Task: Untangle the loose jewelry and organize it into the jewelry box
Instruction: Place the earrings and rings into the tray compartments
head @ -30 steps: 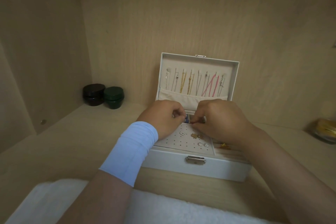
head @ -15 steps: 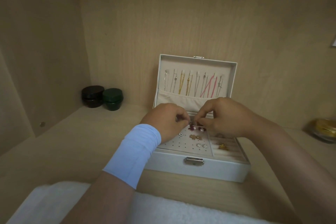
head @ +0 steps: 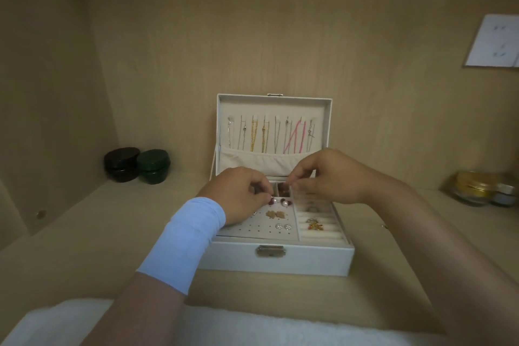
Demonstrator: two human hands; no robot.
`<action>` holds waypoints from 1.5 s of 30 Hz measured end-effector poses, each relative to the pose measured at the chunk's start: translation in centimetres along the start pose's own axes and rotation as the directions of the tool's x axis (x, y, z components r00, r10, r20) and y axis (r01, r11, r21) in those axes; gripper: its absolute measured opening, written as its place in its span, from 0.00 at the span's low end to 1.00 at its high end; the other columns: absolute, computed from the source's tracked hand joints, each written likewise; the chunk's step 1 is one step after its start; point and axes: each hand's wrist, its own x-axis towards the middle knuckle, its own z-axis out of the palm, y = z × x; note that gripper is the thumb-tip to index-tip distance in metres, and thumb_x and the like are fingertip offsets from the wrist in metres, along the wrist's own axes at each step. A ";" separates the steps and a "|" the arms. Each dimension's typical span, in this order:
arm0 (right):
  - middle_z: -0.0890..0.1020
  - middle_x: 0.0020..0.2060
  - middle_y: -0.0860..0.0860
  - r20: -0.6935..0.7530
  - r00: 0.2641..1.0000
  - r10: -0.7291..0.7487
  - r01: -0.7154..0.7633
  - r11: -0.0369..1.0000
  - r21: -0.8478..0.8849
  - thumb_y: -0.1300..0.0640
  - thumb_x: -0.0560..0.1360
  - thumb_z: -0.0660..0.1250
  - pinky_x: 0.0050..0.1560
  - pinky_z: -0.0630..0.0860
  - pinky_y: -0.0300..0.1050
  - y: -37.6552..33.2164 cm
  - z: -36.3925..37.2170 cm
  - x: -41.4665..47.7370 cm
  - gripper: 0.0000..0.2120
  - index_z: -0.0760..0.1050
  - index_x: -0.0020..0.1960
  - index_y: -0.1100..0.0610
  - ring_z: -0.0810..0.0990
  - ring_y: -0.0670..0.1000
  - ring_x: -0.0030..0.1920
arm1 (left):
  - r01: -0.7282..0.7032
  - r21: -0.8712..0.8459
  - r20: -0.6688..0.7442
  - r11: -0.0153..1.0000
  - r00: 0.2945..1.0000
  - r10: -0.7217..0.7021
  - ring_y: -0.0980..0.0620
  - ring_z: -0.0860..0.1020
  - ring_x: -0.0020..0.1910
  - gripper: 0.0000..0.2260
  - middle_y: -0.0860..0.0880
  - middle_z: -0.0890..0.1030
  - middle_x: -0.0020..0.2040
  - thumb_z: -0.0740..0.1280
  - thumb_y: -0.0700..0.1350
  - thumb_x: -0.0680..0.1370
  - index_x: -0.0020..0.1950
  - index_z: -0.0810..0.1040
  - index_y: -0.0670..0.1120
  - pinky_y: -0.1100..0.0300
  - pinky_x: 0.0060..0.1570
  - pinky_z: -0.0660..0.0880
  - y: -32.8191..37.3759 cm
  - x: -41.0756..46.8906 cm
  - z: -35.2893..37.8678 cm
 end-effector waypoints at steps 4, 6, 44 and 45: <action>0.84 0.40 0.41 -0.079 0.997 0.022 -0.021 1.000 0.005 0.53 0.76 0.72 0.37 0.69 0.27 2.0 -3.0 -2.5 0.04 0.86 0.48 0.51 0.77 0.31 0.35 | -0.043 -0.017 -0.080 0.999 0.996 0.041 0.62 0.76 0.45 0.03 0.62 0.79 0.46 0.69 0.49 0.76 0.45 0.82 0.57 0.62 0.50 0.73 2.0 0.0 0.1; 0.83 0.40 0.41 -0.113 0.991 0.069 -0.070 0.998 -0.005 0.53 0.76 0.73 0.37 0.68 0.27 3.9 -4.3 -4.2 0.03 0.85 0.47 0.50 0.76 0.31 0.34 | -0.087 -0.034 -0.101 0.996 0.991 0.084 0.62 0.77 0.44 0.04 0.63 0.78 0.44 0.69 0.48 0.76 0.46 0.82 0.57 0.64 0.47 0.72 4.0 0.3 0.6; 0.84 0.36 0.45 -0.238 0.911 0.337 -0.293 0.934 0.203 0.62 0.73 0.72 0.38 0.72 0.30 16.0 -3.6 -10.3 0.06 0.86 0.45 0.53 0.79 0.38 0.34 | -0.112 0.075 0.129 0.991 0.986 0.102 0.52 0.79 0.49 0.05 0.53 0.81 0.47 0.67 0.43 0.75 0.47 0.82 0.50 0.63 0.50 0.74 15.5 6.9 13.1; 0.84 0.36 0.45 -0.244 0.913 0.327 -0.271 0.934 0.234 0.63 0.73 0.71 0.38 0.72 0.28 15.4 -3.6 -10.3 0.07 0.86 0.46 0.54 0.79 0.37 0.34 | -0.110 0.045 0.119 0.993 0.987 0.104 0.52 0.79 0.49 0.06 0.53 0.81 0.46 0.66 0.43 0.75 0.48 0.82 0.51 0.63 0.50 0.73 15.3 6.8 12.5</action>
